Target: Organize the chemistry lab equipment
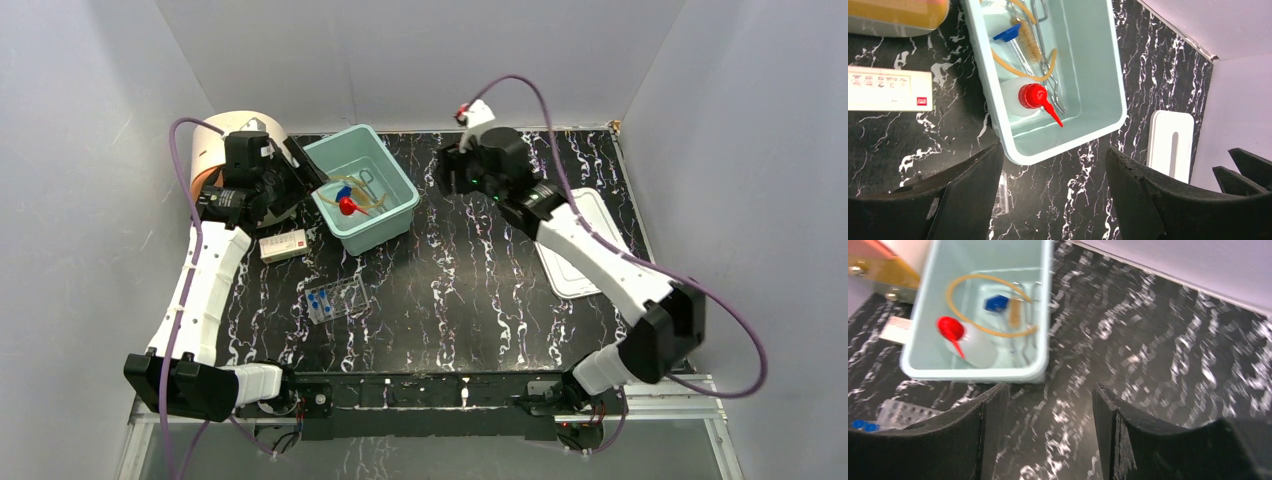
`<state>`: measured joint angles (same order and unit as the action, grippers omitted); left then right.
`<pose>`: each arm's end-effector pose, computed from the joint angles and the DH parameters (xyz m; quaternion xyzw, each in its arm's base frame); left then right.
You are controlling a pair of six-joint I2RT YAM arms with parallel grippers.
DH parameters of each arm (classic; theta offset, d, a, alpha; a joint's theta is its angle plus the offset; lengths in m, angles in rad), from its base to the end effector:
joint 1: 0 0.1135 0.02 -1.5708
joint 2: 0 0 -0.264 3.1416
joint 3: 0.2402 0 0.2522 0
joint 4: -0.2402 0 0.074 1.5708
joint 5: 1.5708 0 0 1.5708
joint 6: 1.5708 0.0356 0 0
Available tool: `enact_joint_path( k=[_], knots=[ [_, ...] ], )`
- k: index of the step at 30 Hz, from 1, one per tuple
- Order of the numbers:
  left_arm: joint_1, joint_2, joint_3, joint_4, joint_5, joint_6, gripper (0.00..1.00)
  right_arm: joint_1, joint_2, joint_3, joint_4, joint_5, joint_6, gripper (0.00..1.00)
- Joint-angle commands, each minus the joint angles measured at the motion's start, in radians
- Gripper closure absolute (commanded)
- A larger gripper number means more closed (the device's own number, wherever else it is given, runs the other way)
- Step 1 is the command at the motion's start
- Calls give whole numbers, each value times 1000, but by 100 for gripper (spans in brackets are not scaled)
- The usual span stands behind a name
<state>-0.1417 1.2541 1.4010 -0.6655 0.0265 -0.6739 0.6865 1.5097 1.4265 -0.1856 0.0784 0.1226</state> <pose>0.2637 -0.0386 0.4053 -0.2210 0.8360 -0.2097 0.4564 0.2791 0.2251 0.3874 -0.1983 0.7701 0.2097 0.5689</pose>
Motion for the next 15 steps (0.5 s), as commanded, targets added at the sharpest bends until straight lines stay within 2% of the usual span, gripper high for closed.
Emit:
enact_joint_path(
  k=[1, 4, 6, 11, 15],
  knots=[
    [-9, -25, 28, 51, 67, 64, 27, -57, -133, -145, -64, 158, 56, 30],
    [-15, -22, 39, 42, 48, 65, 27, -105, -176, -200, -195, 329, 104, 30],
    [-16, -23, 44, 32, 23, 61, 27, -159, -192, -245, -243, 371, 141, 30],
    [-16, -25, 52, -16, -64, 44, 26, -260, -248, -389, -250, 319, 173, 30],
    [-16, -33, 40, -26, -78, 33, 26, -388, -240, -461, -256, 217, 206, 29]
  ],
)
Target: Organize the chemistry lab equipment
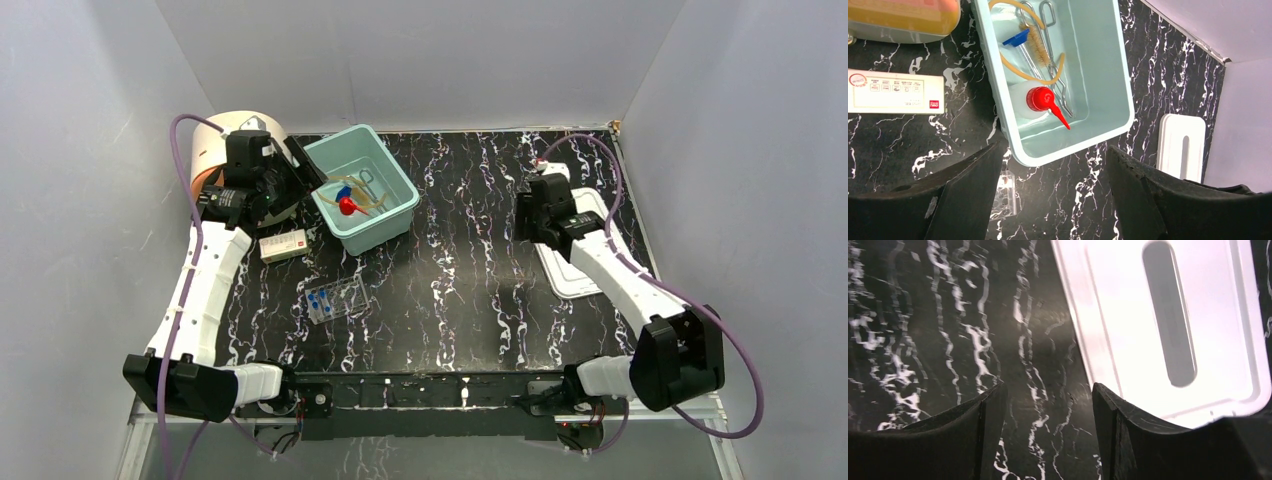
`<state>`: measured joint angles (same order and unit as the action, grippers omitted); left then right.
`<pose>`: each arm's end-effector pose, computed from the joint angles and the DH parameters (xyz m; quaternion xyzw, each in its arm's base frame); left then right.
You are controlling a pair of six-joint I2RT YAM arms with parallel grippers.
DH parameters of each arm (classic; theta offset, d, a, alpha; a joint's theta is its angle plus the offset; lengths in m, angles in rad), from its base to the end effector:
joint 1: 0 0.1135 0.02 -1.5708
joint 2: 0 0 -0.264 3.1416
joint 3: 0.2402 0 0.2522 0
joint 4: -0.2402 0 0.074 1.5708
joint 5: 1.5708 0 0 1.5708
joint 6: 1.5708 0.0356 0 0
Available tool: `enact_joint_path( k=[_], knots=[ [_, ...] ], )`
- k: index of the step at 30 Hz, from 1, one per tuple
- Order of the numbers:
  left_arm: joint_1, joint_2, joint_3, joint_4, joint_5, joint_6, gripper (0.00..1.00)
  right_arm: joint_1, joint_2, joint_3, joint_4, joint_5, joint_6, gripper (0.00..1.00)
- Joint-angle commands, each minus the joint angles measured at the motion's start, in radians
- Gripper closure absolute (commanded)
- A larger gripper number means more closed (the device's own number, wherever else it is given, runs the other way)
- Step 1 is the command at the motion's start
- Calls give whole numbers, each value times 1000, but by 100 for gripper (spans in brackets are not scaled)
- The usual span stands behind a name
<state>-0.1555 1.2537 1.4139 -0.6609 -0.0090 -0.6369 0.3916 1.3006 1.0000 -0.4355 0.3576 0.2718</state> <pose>0.2629 -0.0409 0.4100 -0.2073 0.8349 -0.1932 0.4719 0.2643 0.0957 0.2806 0.0181 0.9023 -0.0238 0.4301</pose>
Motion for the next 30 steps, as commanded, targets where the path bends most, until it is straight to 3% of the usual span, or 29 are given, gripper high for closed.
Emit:
enact_joint_path(
  k=[1, 7, 13, 25, 30],
  knots=[
    [-3, -34, 24, -30, -38, -7, 25, -136, -20, -41, -14, -93, 69, 30],
    [-3, -41, 6, -15, 9, -14, 25, -285, 104, -36, -50, -235, 62, 31],
    [-6, -46, 3, -9, 9, -18, 24, -297, 196, -51, -21, -296, 11, 37],
    [-7, -48, 4, -9, 9, -21, 24, -302, 287, -67, 8, -263, -42, 41],
    [-9, -44, 5, -6, 9, -24, 24, -275, 324, -57, 6, -289, -71, 55]
  ],
)
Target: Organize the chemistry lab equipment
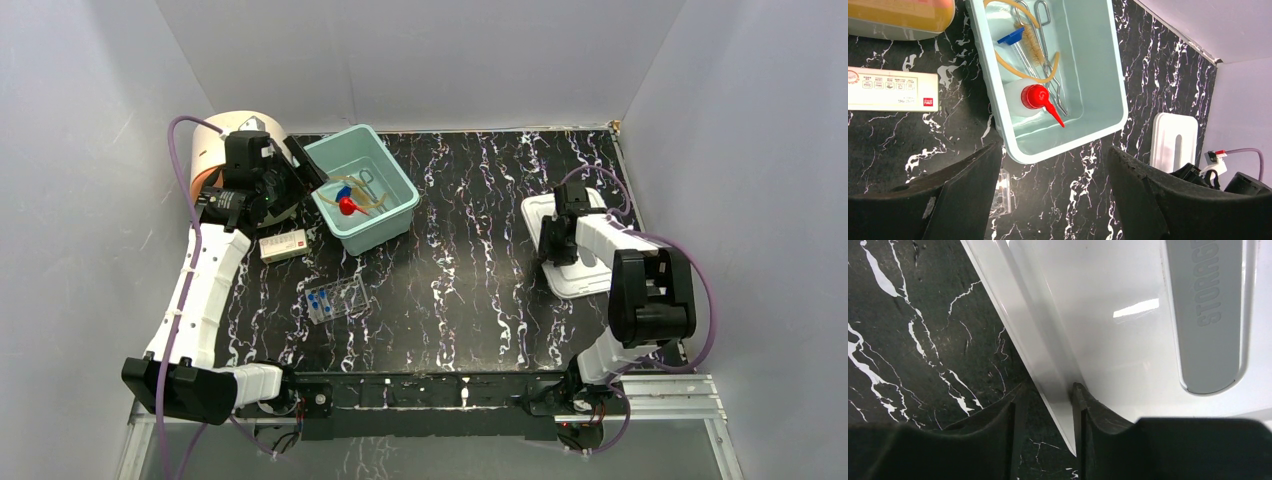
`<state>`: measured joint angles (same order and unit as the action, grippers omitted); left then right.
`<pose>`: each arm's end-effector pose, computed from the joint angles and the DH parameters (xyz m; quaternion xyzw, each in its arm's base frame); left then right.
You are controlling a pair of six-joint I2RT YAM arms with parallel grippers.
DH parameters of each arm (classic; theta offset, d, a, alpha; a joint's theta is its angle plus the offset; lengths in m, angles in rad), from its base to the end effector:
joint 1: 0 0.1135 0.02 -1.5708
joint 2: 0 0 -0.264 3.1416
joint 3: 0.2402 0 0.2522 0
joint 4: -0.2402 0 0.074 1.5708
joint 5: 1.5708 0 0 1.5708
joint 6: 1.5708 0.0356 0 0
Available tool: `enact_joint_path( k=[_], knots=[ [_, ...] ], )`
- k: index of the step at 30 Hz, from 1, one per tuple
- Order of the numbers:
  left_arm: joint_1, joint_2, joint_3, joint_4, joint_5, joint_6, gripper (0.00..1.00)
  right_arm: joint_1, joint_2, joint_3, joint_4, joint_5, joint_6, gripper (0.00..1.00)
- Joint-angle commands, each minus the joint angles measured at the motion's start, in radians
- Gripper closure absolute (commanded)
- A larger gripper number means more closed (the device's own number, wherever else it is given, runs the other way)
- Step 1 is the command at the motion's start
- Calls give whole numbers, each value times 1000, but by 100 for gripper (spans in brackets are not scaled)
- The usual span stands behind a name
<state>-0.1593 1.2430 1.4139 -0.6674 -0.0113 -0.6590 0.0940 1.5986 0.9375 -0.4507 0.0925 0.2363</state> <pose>0.2593 -0.0413 0.4120 -0.2152 0.8318 -0.1991 0.4714 0.3050 0.0254 0.1762 0.0797 0.9695 -0.0071 0.2316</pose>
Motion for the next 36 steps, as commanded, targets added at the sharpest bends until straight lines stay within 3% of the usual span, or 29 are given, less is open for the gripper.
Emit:
enact_joint_path(
  k=[1, 4, 9, 13, 20, 29, 36],
  knots=[
    [-4, -33, 4, 1, 26, -2, 24, 47, 34, 13, 14, -8, -38, 56],
    [-5, -33, 5, 3, 45, -4, 24, 84, 56, 32, 1, 20, -45, 59],
    [-5, -36, 0, 4, 45, -4, 24, 92, 78, 63, -14, 5, -35, 81],
    [-6, -35, -6, 24, 89, 5, 23, 104, 59, 93, -26, 22, -24, 89],
    [-50, -4, -63, 200, 437, 23, 25, 125, -57, 107, -15, -57, 28, 89],
    [-137, 114, -86, 321, 578, -99, 24, 139, -266, 4, 123, -278, 179, 88],
    [-293, 343, 40, 349, 619, -126, 26, 151, -382, -72, 238, -326, 368, 88]
  ],
)
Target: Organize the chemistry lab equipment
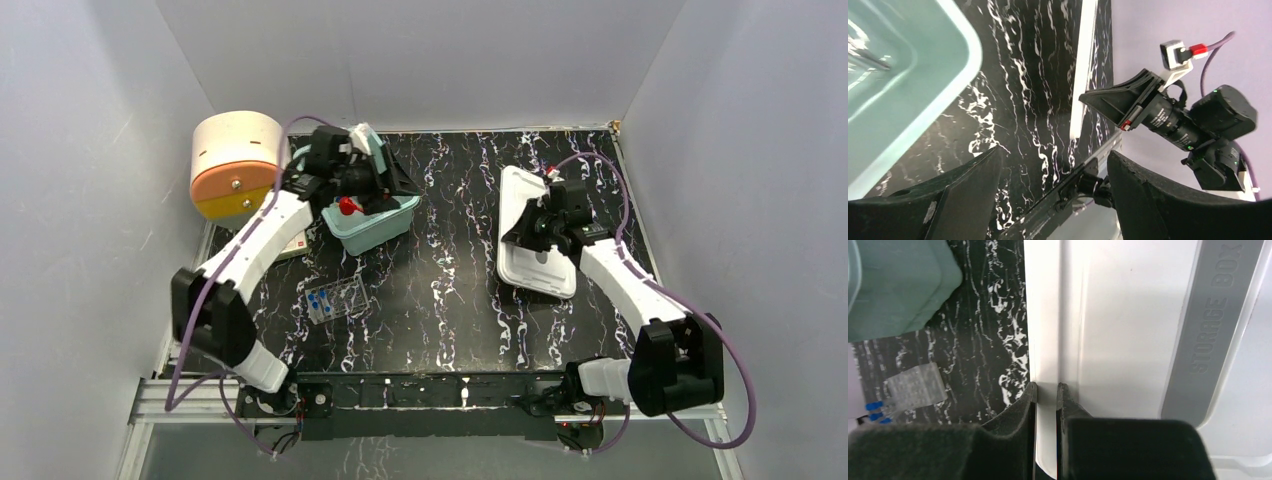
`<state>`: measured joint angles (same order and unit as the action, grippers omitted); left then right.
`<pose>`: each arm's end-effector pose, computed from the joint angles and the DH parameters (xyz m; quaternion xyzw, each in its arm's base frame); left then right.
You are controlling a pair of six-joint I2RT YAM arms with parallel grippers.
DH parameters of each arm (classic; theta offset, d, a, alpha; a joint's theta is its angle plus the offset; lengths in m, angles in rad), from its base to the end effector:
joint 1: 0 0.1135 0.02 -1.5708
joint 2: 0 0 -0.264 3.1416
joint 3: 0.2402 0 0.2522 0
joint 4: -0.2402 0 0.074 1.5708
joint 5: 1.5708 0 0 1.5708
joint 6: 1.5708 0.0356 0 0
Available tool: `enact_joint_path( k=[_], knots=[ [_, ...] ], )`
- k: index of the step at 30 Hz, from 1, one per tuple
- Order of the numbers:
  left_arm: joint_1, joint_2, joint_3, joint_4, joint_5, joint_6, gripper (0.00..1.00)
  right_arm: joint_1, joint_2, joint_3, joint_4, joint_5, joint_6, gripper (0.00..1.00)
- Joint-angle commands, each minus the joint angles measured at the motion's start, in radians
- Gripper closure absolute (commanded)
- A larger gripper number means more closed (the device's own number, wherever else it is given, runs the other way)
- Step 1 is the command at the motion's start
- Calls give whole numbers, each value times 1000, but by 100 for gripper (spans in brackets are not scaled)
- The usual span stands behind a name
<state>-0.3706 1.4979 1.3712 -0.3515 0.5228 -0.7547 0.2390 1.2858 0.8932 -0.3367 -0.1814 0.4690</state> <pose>0.3146 -0.1413 0.3571 -0.0257 0.8359 -0.4545 0.3067 0.2670 0.0717 0.2559 0.0676 0.9073 0.2186 0.3529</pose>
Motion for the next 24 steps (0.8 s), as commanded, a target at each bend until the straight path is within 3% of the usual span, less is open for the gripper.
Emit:
enact_joint_path(
  k=[1, 8, 17, 19, 24],
  knots=[
    [-108, 120, 98, 41, 87, -28, 27, 8, -79, -33, 137, -53, 155, 88],
    [-189, 292, 198, 127, 48, -97, 27, 21, -90, -46, 212, -173, 139, 87],
    [-241, 432, 301, 166, -30, -135, 15, 38, -114, -56, 286, -283, 112, 87],
    [-256, 472, 328, 171, -41, -156, 19, 49, -95, -47, 293, -320, 103, 87],
    [-291, 511, 359, 167, -46, -222, 38, 83, -49, -18, 297, -356, 74, 86]
  ],
)
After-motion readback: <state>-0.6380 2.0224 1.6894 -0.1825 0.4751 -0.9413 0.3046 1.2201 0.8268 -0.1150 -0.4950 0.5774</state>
